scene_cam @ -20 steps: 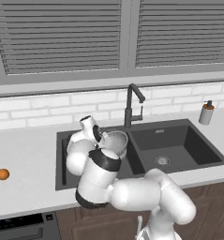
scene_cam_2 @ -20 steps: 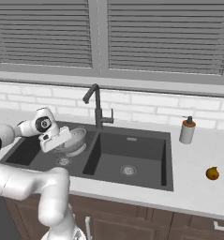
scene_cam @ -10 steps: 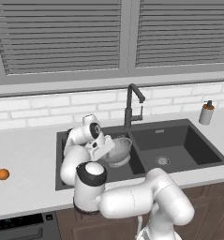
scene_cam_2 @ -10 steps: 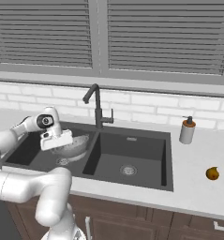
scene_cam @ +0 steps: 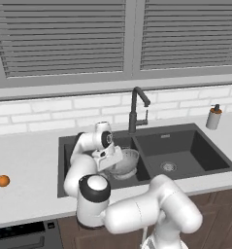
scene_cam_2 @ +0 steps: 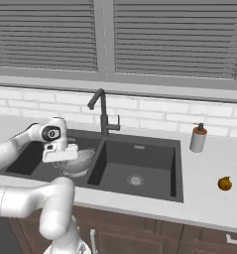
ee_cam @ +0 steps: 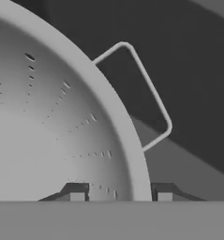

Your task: Put the colander in the sink, put the pear, tangerine in the colander, and turn on the sink faucet and pour water over the colander.

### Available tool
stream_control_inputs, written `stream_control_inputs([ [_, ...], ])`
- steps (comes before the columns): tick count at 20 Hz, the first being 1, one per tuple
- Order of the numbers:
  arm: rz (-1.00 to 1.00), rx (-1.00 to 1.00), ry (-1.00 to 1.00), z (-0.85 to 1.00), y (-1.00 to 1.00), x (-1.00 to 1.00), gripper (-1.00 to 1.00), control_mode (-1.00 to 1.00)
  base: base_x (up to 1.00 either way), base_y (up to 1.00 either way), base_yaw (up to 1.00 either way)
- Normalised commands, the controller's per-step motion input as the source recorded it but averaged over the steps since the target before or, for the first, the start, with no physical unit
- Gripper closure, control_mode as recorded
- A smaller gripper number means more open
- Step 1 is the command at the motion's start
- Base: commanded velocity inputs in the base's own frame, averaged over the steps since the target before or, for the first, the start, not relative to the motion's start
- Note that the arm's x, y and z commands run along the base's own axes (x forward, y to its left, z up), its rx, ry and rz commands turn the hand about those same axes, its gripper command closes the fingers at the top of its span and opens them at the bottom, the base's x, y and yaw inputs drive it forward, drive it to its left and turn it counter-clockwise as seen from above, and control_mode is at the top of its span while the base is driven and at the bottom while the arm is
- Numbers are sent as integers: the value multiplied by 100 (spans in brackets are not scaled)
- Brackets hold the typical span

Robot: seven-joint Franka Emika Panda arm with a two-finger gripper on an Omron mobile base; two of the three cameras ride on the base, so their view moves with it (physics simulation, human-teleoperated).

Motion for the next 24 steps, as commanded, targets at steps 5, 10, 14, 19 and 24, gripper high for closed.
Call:
stream_control_inputs([
  [5, -27, -21, -22, -36, 98, 32, 100, -100, 0, 0, 0],
  [10, -20, -26, -27, -61, 52, 51, 100, -100, 0, 0, 0],
  [14, -18, -29, -39, -89, 4, 50, 100, -100, 0, 0, 0],
  [19, -20, -24, -41, -84, 0, 56, 100, -100, 0, 0, 0],
  [24, -18, -20, -37, -73, 0, 27, 100, -100, 0, 0, 0],
])
